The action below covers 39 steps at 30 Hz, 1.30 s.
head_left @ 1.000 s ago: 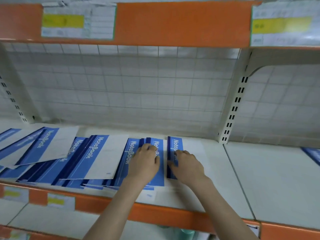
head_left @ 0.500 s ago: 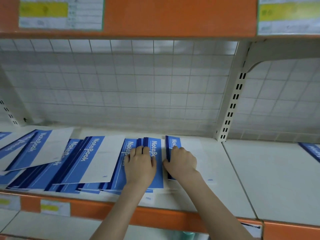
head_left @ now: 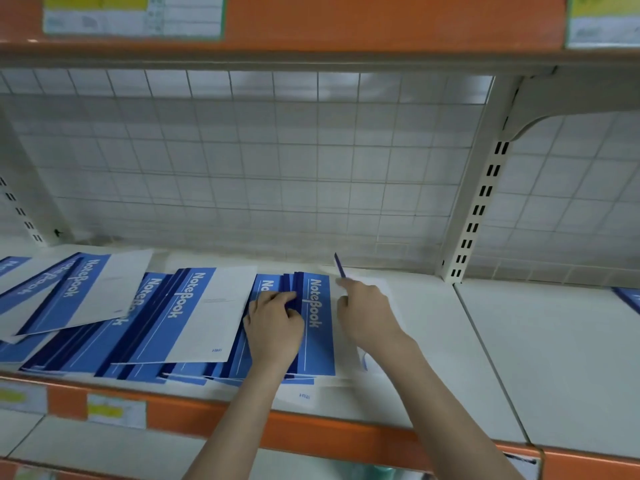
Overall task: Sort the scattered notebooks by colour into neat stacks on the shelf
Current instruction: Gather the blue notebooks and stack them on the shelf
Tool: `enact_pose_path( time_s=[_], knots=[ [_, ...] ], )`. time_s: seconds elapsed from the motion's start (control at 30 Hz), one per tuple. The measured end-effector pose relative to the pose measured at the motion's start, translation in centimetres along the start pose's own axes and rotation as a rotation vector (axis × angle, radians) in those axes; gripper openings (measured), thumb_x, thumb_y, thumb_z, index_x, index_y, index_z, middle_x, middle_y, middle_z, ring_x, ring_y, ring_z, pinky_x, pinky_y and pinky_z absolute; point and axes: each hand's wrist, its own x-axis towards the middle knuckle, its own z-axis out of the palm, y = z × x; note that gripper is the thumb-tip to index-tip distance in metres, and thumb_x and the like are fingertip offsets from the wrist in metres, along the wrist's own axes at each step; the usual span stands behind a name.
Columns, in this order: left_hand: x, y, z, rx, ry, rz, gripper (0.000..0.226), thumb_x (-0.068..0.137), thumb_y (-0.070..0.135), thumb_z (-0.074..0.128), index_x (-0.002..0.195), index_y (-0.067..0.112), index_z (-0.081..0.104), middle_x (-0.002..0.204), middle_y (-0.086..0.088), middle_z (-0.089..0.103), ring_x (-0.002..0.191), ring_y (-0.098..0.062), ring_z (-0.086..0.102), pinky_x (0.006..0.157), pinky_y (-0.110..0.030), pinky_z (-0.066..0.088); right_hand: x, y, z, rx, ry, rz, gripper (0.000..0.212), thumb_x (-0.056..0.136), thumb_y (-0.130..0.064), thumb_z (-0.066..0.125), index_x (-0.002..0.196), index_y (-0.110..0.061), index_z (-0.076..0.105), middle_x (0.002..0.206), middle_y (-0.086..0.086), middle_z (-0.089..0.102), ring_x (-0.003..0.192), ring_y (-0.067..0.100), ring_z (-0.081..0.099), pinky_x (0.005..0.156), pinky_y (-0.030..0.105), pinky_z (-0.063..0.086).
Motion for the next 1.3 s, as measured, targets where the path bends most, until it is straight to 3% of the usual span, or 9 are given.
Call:
enact_pose_path(
  time_s=[0.1, 0.27, 0.5, 0.73, 0.87, 1.0, 1.13, 1.23, 1.3],
  knots=[
    [0.0, 0.1, 0.0, 0.003, 0.024, -0.007, 0.049, 0.085, 0.000, 0.047, 0.130, 0.015, 0.056, 0.133, -0.004, 0.050, 0.124, -0.024, 0.041, 0.102, -0.035, 0.032, -0.5, -1.7, 1.1, -0.156, -0.042, -0.015, 0.025, 0.093, -0.009, 0.041, 0.069, -0.012, 0.037, 0.098, 0.016, 0.060, 0.084, 0.033, 0.055, 0.065, 0.028, 0.035],
    [-0.2, 0.1, -0.6, -0.336, 0.105, -0.037, 0.053, 0.077, -0.019, 0.041, 0.118, 0.007, 0.063, 0.111, -0.009, 0.067, 0.098, -0.015, 0.058, 0.090, -0.025, 0.044, -0.8, -3.7, 2.8, -0.278, -0.087, -0.076, 0.022, 0.090, -0.027, 0.050, 0.102, -0.010, 0.057, 0.107, 0.010, 0.062, 0.099, 0.029, 0.060, 0.066, 0.028, 0.038],
    [-0.5, 0.3, -1.3, -0.464, 0.128, -0.077, 0.043, 0.079, -0.016, 0.041, 0.102, 0.008, 0.067, 0.094, -0.001, 0.068, 0.087, -0.010, 0.061, 0.081, -0.018, 0.044, -0.7, -3.9, 3.4, -0.277, -0.063, -0.036, 0.019, 0.085, -0.028, 0.051, 0.096, -0.014, 0.054, 0.103, 0.006, 0.063, 0.098, 0.026, 0.059, 0.064, 0.026, 0.038],
    [-0.4, 0.2, -1.1, -0.366, 0.105, -0.035, 0.043, 0.079, -0.018, 0.041, 0.102, 0.006, 0.069, 0.101, -0.003, 0.068, 0.088, -0.009, 0.059, 0.079, -0.011, 0.042, -0.6, -3.2, 3.0, -0.243, -0.059, -0.006, 0.027, 0.084, -0.043, 0.054, 0.087, -0.017, 0.048, 0.099, 0.004, 0.063, 0.097, 0.026, 0.058, 0.064, 0.027, 0.036],
    [-0.2, -0.2, -0.9, -0.226, 0.086, 0.012, 0.041, 0.083, -0.013, 0.044, 0.109, 0.007, 0.069, 0.113, -0.007, 0.066, 0.104, -0.017, 0.058, 0.090, -0.017, 0.040, -0.5, -2.4, 2.5, -0.200, -0.062, -0.018, 0.033, 0.086, -0.045, 0.046, 0.072, -0.016, 0.040, 0.075, 0.000, 0.053, 0.077, 0.024, 0.050, 0.052, 0.026, 0.028],
    [-0.2, -0.1, -0.3, 0.004, 0.000, 0.083, 0.030, 0.091, 0.019, 0.057, 0.120, 0.015, 0.065, 0.125, -0.004, 0.054, 0.117, -0.021, 0.046, 0.099, -0.031, 0.037, -0.1, -1.2, 1.6, -0.088, -0.095, 0.003, 0.035, 0.090, -0.042, 0.039, 0.063, -0.020, 0.035, 0.066, -0.001, 0.045, 0.072, 0.025, 0.043, 0.059, 0.030, 0.032],
    [-0.3, -0.2, 0.0, 0.080, -0.054, 0.087, 0.041, 0.089, 0.041, 0.059, 0.126, 0.024, 0.061, 0.133, 0.002, 0.045, 0.127, -0.018, 0.035, 0.103, -0.033, 0.034, -0.2, -0.1, 1.1, -0.009, -0.104, -0.067, 0.011, 0.095, -0.031, 0.037, 0.090, -0.026, 0.045, 0.079, 0.004, 0.057, 0.071, 0.026, 0.049, 0.063, 0.030, 0.033],
    [-0.1, -0.2, 0.1, 0.088, -0.079, 0.059, 0.038, 0.091, 0.030, 0.055, 0.129, 0.024, 0.057, 0.141, 0.005, 0.041, 0.134, -0.017, 0.030, 0.108, -0.035, 0.027, -0.3, 0.3, 1.1, 0.000, -0.117, -0.115, 0.055, 0.096, -0.026, 0.035, 0.145, -0.041, 0.013, 0.065, 0.000, 0.051, 0.057, 0.017, 0.045, 0.055, 0.028, 0.034],
    [0.0, -0.1, 0.0, 0.043, -0.100, 0.040, 0.038, 0.092, 0.016, 0.050, 0.128, 0.025, 0.058, 0.143, 0.006, 0.040, 0.136, -0.016, 0.029, 0.110, -0.036, 0.024, -0.3, 0.1, 1.1, -0.054, -0.121, -0.127, 0.053, 0.098, -0.025, 0.031, 0.148, -0.034, 0.019, 0.078, 0.002, 0.061, 0.068, 0.021, 0.053, 0.062, 0.028, 0.038]
  ],
)
